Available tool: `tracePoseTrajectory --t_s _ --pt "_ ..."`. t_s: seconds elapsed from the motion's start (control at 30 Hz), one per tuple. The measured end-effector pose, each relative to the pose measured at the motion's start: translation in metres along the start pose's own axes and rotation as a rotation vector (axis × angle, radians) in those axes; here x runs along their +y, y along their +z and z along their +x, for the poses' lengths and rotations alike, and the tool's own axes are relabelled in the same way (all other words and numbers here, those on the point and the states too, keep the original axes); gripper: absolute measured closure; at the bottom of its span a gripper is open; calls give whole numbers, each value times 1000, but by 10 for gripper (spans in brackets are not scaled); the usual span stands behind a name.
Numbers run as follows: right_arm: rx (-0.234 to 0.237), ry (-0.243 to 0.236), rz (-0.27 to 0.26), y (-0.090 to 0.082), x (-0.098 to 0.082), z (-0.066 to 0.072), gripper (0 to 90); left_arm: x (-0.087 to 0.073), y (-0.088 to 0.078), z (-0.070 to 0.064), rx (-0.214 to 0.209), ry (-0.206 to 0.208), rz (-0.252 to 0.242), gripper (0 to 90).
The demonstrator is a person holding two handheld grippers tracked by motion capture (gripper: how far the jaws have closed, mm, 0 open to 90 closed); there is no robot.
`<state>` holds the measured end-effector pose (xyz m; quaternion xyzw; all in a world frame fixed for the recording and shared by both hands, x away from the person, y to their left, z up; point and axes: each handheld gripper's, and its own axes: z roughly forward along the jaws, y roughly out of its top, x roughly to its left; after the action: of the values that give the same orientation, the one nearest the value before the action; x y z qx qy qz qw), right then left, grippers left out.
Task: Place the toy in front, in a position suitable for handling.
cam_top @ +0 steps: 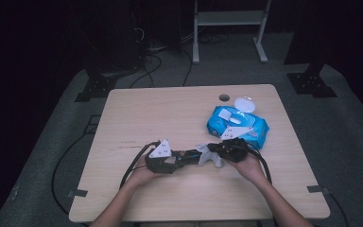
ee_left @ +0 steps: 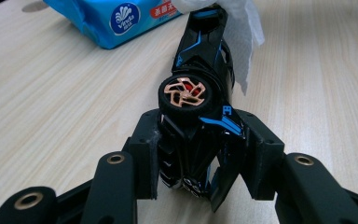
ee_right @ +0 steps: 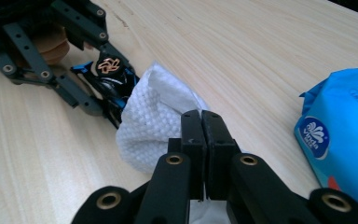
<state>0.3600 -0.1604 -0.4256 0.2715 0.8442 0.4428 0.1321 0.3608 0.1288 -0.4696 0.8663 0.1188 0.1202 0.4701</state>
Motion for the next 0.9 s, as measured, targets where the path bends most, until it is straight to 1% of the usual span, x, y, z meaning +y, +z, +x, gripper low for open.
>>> tracePoseTrajectory --t_s 0.07,0.1,0.13,0.2,0.23,0.27,0.3,0.4,0.43,0.5,0.53,0.57,0.6,0.63,0.7,0.73,0.8,0.83,0.87,0.9 --pt "1 -3 -1 -1 -1 1 879 1 0 -2 8 24 6 547" --pt "5 2 -3 -2 -2 1 879 2 0 -4 16 37 12 545" --pt "12 5 -5 -3 -3 2 880 2 0 -5 19 42 14 543" --pt "25 15 -11 -6 -7 4 880 2 0 -6 11 33 18 541" --pt "32 16 -11 -8 -9 5 881 2 1 -6 12 32 21 525" --pt "35 16 -11 -9 -10 6 881 2 1 -6 3 18 28 499" --pt "42 13 -6 -12 -13 9 881 2 2 -6 -5 11 30 453" --pt "48 4 -3 -14 -15 13 880 1 2 -6 -16 10 35 410" --pt "47 2 -4 -14 -16 13 881 1 2 -6 -18 7 36 379" --pt "52 3 1 -14 -18 15 881 1 2 -6 -32 -7 31 344" --pt "52 1 4 -15 -19 17 881 1 1 -8 -37 4 29 327" --pt "52 1 4 -15 -19 17 881 1 1 -8 -37 4 29 304" --pt "51 -3 8 -14 -21 18 881 1 0 -8 -36 11 25 304" --pt "58 -3 24 -13 -24 21 880 0 -2 -10 -23 27 20 274" --pt "60 -4 34 -11 -25 22 879 0 -3 -9 -25 26 16 278" --pt "59 -7 41 -9 -27 23 880 0 -4 -8 -12 30 17 295" --pt "72 5 52 -5 -30 22 880 -1 -4 -7 -5 33 20 283" --pt "75 6 53 -4 -31 22 879 -1 -3 -7 -6 33 18 281" --pt "81 20 53 -3 -30 21 879 -1 -3 -7 1 37 23 259" --pt "81 20 53 -3 -30 21 879 -1 -3 -7 4 38 24 259"
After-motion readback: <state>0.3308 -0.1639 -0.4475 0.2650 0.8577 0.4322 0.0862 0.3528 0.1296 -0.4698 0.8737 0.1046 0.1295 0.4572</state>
